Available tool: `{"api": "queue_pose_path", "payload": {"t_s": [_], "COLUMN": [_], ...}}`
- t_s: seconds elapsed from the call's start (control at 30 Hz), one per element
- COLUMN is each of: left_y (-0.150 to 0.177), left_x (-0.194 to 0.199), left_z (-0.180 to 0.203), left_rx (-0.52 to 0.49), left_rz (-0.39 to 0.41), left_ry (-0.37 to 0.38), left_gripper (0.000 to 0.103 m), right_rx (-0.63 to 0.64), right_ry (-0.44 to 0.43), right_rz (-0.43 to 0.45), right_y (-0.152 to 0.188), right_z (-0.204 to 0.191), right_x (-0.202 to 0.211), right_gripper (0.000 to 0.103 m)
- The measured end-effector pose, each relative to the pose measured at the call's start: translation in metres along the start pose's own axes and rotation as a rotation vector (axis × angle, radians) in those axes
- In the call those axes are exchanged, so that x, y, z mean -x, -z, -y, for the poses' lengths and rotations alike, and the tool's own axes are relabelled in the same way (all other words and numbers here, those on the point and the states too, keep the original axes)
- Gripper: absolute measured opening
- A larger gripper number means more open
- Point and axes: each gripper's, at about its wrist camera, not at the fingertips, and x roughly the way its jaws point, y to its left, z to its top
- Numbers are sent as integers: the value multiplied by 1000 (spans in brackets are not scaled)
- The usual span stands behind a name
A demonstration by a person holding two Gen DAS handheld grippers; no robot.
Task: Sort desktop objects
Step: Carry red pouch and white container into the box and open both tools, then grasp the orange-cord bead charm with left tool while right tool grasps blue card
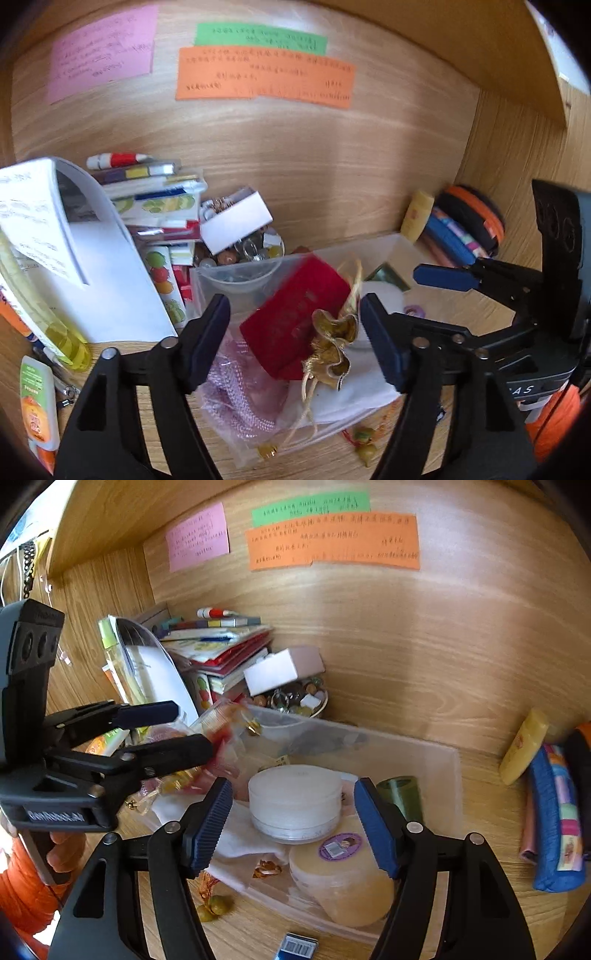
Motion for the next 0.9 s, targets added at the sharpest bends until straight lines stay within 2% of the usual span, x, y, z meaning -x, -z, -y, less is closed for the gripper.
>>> {"api": "queue_pose_path", "payload": {"t_s": [0.2, 0.3, 0.6, 0.7, 0.8, 0.9], "left_y": [4, 14, 51, 61, 74, 87], "left_x": [31, 45, 72, 67, 51, 30], "left_z": [11, 16, 36, 41, 46, 57], "left_rx": [-33, -52, -139, -153, -160, -196], "left_rz": [49, 64, 43, 11, -54, -120], "left_ry": [-69, -85, -82, -65, 3, 20], "left_gripper": [76, 94, 95, 95, 95, 94], "right_rx": [1, -6, -2, -13, -18, -29], "right_ry": [39, 66, 93, 86, 57, 46], "right_rz": [13, 11, -71, -100, -142, -175], "right_y": [8, 19, 60, 73, 84, 94], "right_z": [-1, 3, 13, 14, 13, 15], "right_x": [21, 35, 52, 51, 44, 31], "right_gripper": [71, 71, 71, 71, 71, 71]}}
